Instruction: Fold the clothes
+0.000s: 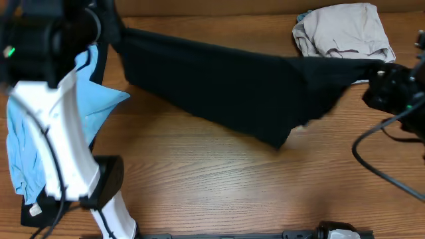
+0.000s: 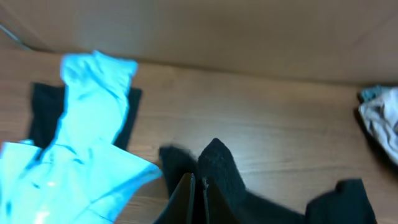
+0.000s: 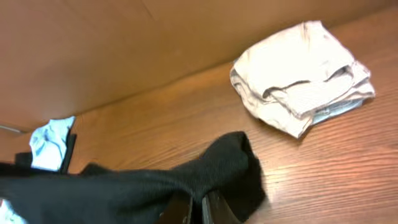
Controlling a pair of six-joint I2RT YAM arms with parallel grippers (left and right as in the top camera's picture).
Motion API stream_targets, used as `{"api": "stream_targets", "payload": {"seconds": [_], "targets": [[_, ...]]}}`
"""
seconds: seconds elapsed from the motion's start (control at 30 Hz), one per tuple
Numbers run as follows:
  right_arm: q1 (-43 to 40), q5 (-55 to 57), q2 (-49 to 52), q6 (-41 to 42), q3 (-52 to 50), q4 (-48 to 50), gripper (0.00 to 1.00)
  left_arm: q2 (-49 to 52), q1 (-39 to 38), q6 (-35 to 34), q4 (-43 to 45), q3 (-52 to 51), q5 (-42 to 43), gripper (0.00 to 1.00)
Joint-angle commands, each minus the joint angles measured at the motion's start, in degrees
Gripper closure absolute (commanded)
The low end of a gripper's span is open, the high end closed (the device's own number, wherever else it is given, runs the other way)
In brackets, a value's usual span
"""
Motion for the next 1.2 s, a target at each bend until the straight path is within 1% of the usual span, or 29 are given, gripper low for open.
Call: {"api": "stream_targets", "payload": {"seconds": [0.0,0.27,0.47,0.6,0.7,0.8,0.93,1.07,1.17], "targets": [[-0.85,0.39,-0.04,-2.29,5.31,-2.45,0.96,-6.43,0.42,0.52,0.11,1.55,-5.84,0.96],[-0.85,1.29,-2.51,-3.45,17.49,-10.29,0.96,-15.96,0.42,0.52,0.11,1.55,-5.86,0.96],[-0.85,7.17,-3.52,-3.45,29.86,-16.11,0.96,-22.14,0.42,0.74,0.13,1.53,-6.16,0.96],[-0.85,11.17,-3.52,-3.91,35.67,-17.68,0.96,-24.00,0.42,0.74,0.13,1.53,-9.14,0.96],[-0.85,12.20,-3.50,-5.16,37.16,-17.64,0.96,-24.04,0.42,0.72,0.13,1.53,-10.40,0.96],[-0.85,11.32,-2.99,-5.49,36.30,-16.17,0.96,-22.60,0.42,0.72,0.28,1.44,-10.84,0.96],[-0.81,9.60,0.57,-7.63,32.89,-12.92,0.96,-17.40,0.42,0.81,0.26,1.40,-14.19,0.96],[-0.81,6.91,7.54,-10.23,30.01,-8.98,0.96,-9.62,0.44,2.08,1.11,1.36,-14.86,0.96],[-0.81,5.25,15.12,-11.34,29.53,-3.43,0.96,-2.64,0.48,2.25,4.57,1.36,-17.33,0.96]]}}
